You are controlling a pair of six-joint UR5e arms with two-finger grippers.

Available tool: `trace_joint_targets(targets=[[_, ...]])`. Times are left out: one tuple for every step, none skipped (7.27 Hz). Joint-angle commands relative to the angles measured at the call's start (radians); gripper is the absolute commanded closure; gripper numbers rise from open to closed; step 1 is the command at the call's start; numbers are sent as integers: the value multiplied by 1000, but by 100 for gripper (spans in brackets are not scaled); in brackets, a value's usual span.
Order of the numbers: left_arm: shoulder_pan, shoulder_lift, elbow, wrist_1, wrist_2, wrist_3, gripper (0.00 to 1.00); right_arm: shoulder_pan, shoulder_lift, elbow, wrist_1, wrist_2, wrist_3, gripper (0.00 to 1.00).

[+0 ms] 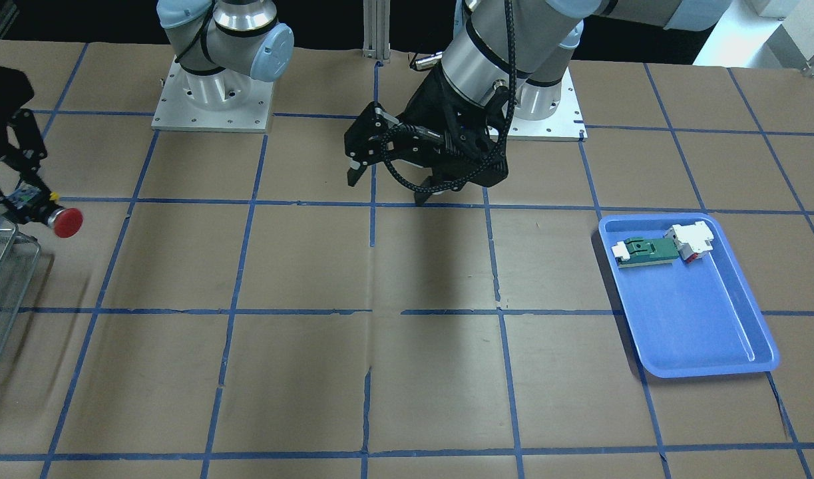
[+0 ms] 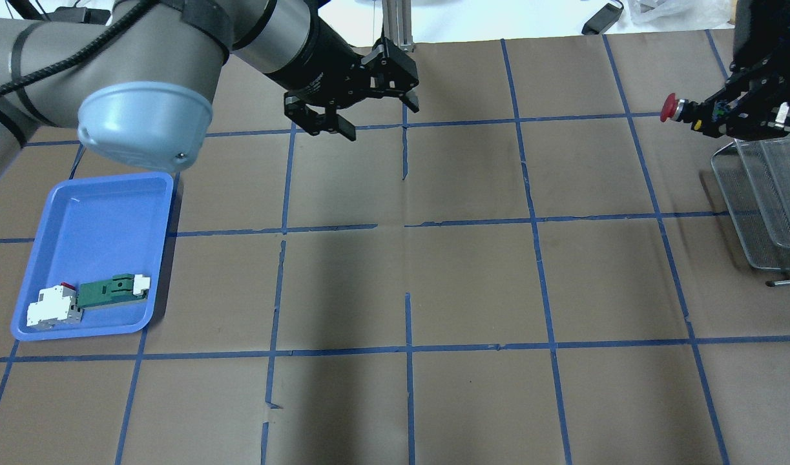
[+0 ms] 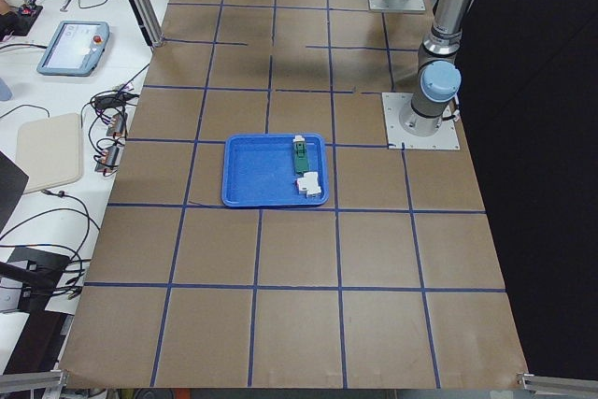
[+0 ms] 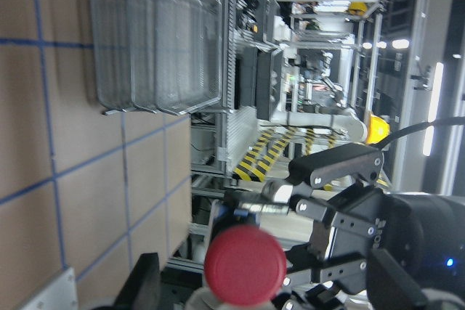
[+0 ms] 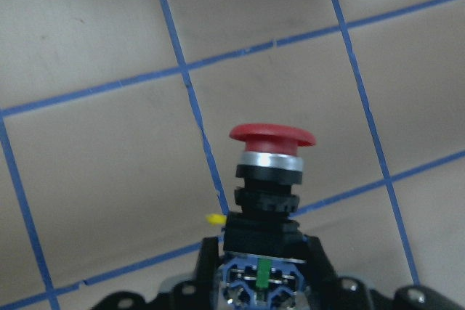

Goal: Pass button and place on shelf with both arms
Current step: 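Carry the button with the right gripper toward the wire basket while the left gripper withdraws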

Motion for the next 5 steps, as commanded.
trace_joint_targets(targets=[[36, 38, 46, -194, 323, 228, 0, -97, 153, -67, -112, -49, -186, 100], [75, 57, 40, -208, 357, 319, 0, -154, 201, -102, -141, -52, -215, 100], [108, 71, 37, -223, 358, 376, 0, -197, 258, -126, -158, -52, -256, 100], [122, 72, 36, -221, 356, 413, 0, -246, 290, -153, -158, -52, -289, 98], [123, 71, 36, -219, 345, 413, 0, -259, 309, -141, -155, -62, -289, 96]])
